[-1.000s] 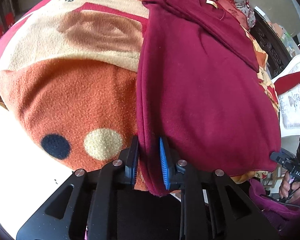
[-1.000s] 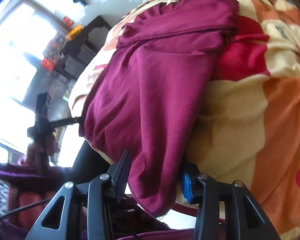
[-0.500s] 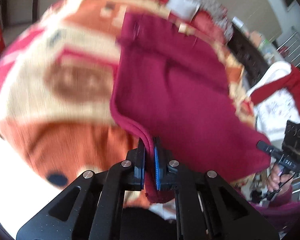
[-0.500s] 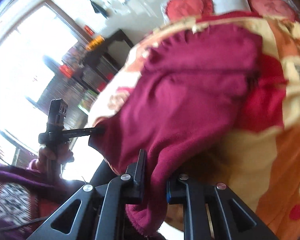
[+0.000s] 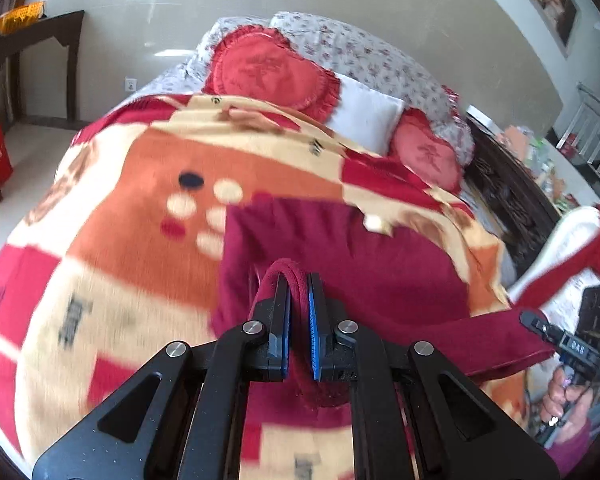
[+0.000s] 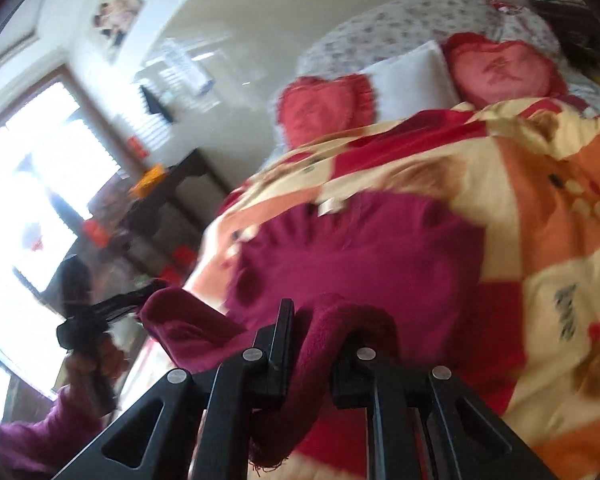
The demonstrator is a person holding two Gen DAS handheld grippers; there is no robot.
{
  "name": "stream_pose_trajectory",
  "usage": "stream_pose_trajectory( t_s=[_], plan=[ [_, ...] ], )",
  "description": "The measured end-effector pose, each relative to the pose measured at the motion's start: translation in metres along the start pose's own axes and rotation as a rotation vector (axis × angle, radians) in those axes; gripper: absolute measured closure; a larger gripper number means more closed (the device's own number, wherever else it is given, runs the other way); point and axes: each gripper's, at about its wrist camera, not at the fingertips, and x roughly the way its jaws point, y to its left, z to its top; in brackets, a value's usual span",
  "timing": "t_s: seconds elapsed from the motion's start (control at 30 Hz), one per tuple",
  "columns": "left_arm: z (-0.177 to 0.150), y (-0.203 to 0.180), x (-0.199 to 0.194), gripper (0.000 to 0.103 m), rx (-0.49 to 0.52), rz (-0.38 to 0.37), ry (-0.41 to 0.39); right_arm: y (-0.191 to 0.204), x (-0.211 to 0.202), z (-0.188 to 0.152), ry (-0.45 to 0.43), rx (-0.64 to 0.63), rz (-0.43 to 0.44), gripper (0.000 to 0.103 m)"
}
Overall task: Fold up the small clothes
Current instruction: 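Lay the hem over the body and open both tools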
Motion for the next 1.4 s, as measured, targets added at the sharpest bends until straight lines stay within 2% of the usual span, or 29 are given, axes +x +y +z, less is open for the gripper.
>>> stream_pose_trajectory(
  t_s=[0.07,0.13,0.27,0.33,0.43,0.5,0.53,0.57,0.6,0.63,0.7,0.83,0.93,1.0,1.07,1.17,1.23,1.37,1.4],
  plan=[
    [0.016,0.004,0.03,0.097,-0.015,0.022,0.011,-0.019,0.018,0.015,0.01,0.044,-0.032,0.092],
    [0.026,0.007,0.058,0.097,-0.021,0.04,0.038,-0.035,0.037,0.027,0.024,0.085,-0.028,0.092],
    [0.035,0.02,0.105,0.097,-0.031,0.066,0.101,-0.067,0.079,0.045,0.074,0.167,-0.038,0.092],
    [0.035,0.026,0.115,0.095,-0.052,0.05,0.128,-0.079,0.088,0.049,0.089,0.189,-0.051,0.092],
    [0.038,0.032,0.119,0.089,-0.068,0.019,0.166,-0.081,0.079,0.048,0.065,0.173,0.0,0.083],
    [0.04,0.032,0.116,0.082,-0.056,0.004,0.168,-0.08,0.065,0.045,0.027,0.168,0.014,0.063],
    [0.042,0.03,0.111,0.063,-0.044,0.007,0.156,-0.08,0.059,0.045,0.01,0.17,0.014,0.062],
    [0.044,0.03,0.106,0.04,-0.041,0.012,0.134,-0.079,0.052,0.044,-0.007,0.168,0.002,0.062],
    [0.046,0.031,0.099,0.034,-0.047,0.006,0.106,-0.078,0.045,0.044,-0.025,0.161,-0.008,0.062],
    [0.048,0.032,0.091,0.032,-0.06,-0.02,0.074,-0.075,0.037,0.042,-0.047,0.15,0.003,0.062],
    [0.05,0.031,0.083,0.032,-0.06,-0.033,0.062,-0.066,0.031,0.035,-0.054,0.119,0.009,0.065],
    [0.041,0.027,0.074,0.032,-0.035,0.002,0.046,-0.044,0.03,0.016,-0.048,0.005,-0.064,0.067],
    [0.033,0.031,0.069,0.032,-0.033,0.016,0.036,-0.04,0.012,-0.001,-0.139,-0.002,-0.087,0.067],
    [0.03,0.035,0.067,0.032,-0.034,0.024,0.03,-0.045,0.008,-0.007,-0.152,0.016,-0.062,0.067],
    [0.028,0.039,0.063,0.032,-0.047,0.033,0.015,-0.042,0.021,-0.009,-0.081,-0.015,-0.065,0.067],
    [0.027,0.045,0.055,0.032,-0.083,0.062,-0.047,-0.026,0.051,-0.005,0.005,-0.135,-0.151,0.067],
    [0.029,0.044,0.056,0.032,-0.087,0.059,-0.06,-0.018,0.073,0.006,0.011,-0.168,-0.149,0.067],
    [0.03,0.031,0.08,0.032,-0.046,0.059,0.0,-0.017,0.104,0.037,-0.021,-0.159,-0.202,0.067],
    [0.029,0.026,0.088,0.032,-0.024,0.074,0.015,-0.021,0.116,0.046,-0.026,-0.147,-0.244,0.067]
  ],
)
